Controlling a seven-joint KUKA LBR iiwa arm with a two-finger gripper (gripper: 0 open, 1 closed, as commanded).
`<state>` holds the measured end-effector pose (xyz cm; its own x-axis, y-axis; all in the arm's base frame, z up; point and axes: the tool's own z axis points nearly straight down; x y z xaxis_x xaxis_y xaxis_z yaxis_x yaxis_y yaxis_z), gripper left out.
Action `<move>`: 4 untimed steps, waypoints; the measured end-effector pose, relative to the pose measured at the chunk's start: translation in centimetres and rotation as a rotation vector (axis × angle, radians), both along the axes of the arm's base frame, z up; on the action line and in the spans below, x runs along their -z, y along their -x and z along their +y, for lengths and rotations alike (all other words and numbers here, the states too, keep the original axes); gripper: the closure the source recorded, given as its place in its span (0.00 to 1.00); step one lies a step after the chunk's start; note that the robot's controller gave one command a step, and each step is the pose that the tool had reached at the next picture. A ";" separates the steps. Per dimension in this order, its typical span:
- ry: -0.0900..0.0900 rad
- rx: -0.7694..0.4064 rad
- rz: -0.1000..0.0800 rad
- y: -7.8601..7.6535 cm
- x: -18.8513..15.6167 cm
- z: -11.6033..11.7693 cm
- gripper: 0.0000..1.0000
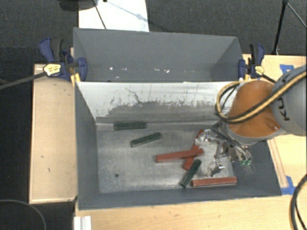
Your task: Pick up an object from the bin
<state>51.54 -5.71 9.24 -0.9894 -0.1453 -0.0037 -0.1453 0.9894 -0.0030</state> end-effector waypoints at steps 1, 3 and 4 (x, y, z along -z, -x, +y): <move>-0.004 -0.017 0.003 0.6 -1.7 0.9 0.00; -0.005 -0.167 -0.014 -2.3 1.6 9.0 1.00; -0.002 -0.220 0.001 -1.2 -12.5 9.1 1.00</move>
Offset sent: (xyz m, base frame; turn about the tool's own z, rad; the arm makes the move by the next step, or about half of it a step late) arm 0.0172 0.0881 -0.0224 -0.1624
